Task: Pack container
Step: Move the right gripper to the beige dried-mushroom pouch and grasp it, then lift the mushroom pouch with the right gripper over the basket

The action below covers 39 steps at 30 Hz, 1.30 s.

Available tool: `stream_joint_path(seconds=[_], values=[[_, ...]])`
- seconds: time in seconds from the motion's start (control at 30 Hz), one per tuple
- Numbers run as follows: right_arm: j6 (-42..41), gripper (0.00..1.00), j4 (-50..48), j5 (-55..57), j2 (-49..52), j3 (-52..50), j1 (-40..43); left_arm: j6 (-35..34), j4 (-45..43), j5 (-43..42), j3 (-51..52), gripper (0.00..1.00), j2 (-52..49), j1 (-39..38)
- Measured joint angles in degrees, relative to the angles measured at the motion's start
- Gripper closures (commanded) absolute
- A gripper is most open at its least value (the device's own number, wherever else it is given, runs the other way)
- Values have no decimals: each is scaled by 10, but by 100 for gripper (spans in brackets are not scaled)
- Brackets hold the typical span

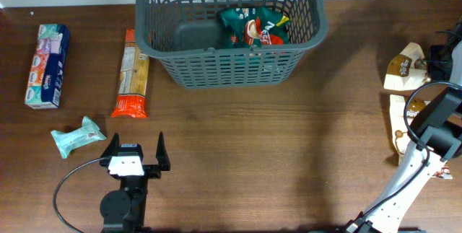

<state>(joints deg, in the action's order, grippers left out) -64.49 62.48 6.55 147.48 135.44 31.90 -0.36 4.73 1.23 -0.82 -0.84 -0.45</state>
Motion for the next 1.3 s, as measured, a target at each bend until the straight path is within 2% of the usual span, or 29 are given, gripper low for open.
stream_joint_path(seconds=[0.43,0.63,0.87,1.07,1.3], values=[[120,96,15,-41,0,38,-35,0,0,0,0,1,0,0],[179,96,17,-73,-35,169,-63,0,0,0,0,1,0,0],[227,96,14,-89,-179,330,-96,0,0,0,0,1,0,0],[261,96,-27,-126,-294,398,-190,0,0,0,0,1,0,0],[320,96,-35,-176,-287,387,-328,0,0,0,0,1,0,0]])
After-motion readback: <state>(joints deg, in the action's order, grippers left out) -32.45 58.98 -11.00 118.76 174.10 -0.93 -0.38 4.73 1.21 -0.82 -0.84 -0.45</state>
